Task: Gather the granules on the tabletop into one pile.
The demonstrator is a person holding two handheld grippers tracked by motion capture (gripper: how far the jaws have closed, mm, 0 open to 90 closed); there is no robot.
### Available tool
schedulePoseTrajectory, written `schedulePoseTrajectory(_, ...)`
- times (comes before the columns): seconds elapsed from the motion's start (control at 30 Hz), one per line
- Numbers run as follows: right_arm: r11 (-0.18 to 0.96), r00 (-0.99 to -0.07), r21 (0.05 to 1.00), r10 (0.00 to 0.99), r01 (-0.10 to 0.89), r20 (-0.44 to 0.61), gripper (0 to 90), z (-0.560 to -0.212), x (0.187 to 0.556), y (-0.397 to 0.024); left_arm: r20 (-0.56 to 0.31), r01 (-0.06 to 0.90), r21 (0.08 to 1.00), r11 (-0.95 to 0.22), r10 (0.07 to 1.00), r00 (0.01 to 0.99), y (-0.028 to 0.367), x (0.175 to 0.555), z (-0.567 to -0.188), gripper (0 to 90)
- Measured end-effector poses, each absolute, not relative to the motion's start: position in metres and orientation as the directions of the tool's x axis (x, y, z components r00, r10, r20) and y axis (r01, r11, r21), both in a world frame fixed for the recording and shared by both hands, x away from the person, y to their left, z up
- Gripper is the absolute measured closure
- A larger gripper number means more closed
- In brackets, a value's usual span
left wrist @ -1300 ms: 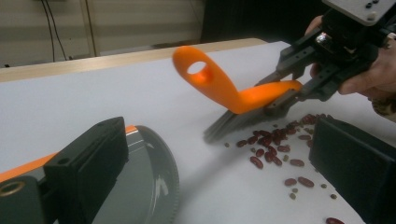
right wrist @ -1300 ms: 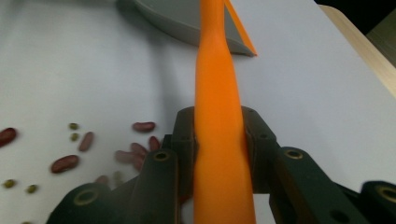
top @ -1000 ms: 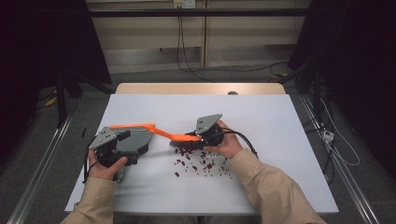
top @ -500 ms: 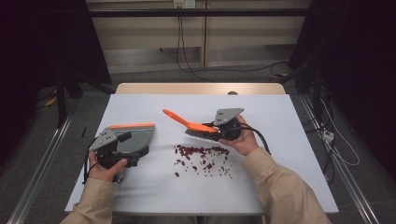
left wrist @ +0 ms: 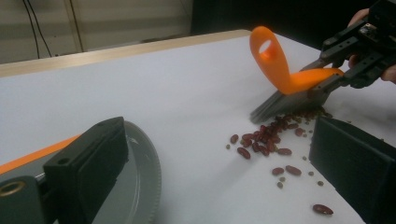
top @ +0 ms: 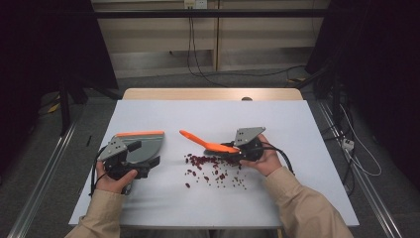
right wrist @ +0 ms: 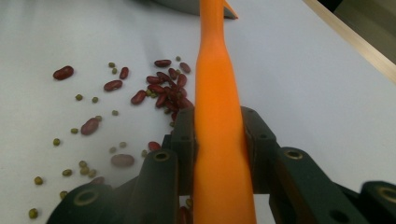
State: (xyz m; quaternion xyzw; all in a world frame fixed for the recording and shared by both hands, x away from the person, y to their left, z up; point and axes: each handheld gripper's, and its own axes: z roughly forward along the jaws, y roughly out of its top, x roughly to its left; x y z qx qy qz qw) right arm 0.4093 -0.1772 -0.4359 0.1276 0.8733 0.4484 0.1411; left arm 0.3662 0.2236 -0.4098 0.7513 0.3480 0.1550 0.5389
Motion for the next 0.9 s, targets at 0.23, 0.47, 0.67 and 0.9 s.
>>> schedulePoseTrajectory(0.23, 0.559, -0.94, 0.827, 0.31, 0.062, -0.14, 71.1, -0.43, 0.405, -0.17, -0.142, 0.352, 0.92, -0.175, 0.687, 0.713, 0.223, 0.365, -0.409, 4.7)
schedulePoseTrajectory(0.47, 0.506, -0.926, 0.86, 0.352, 0.068, -0.134, 71.1, -0.423, 0.439, -0.156, -0.146, 0.356, 0.918, -0.171, 0.69, 0.709, 0.225, 0.366, -0.409, 4.7)
schedulePoseTrajectory(0.67, 0.522, -0.939, 0.851, 0.315, 0.053, -0.135, 71.1, -0.43, 0.46, -0.122, -0.151, 0.363, 0.917, -0.166, 0.697, 0.701, 0.228, 0.367, -0.411, 4.7)
schedulePoseTrajectory(0.9, 0.553, -0.963, 0.833, 0.235, 0.022, -0.13, 71.1, -0.439, 0.45, -0.106, -0.155, 0.371, 0.913, -0.172, 0.695, 0.702, 0.23, 0.366, -0.413, 4.7)
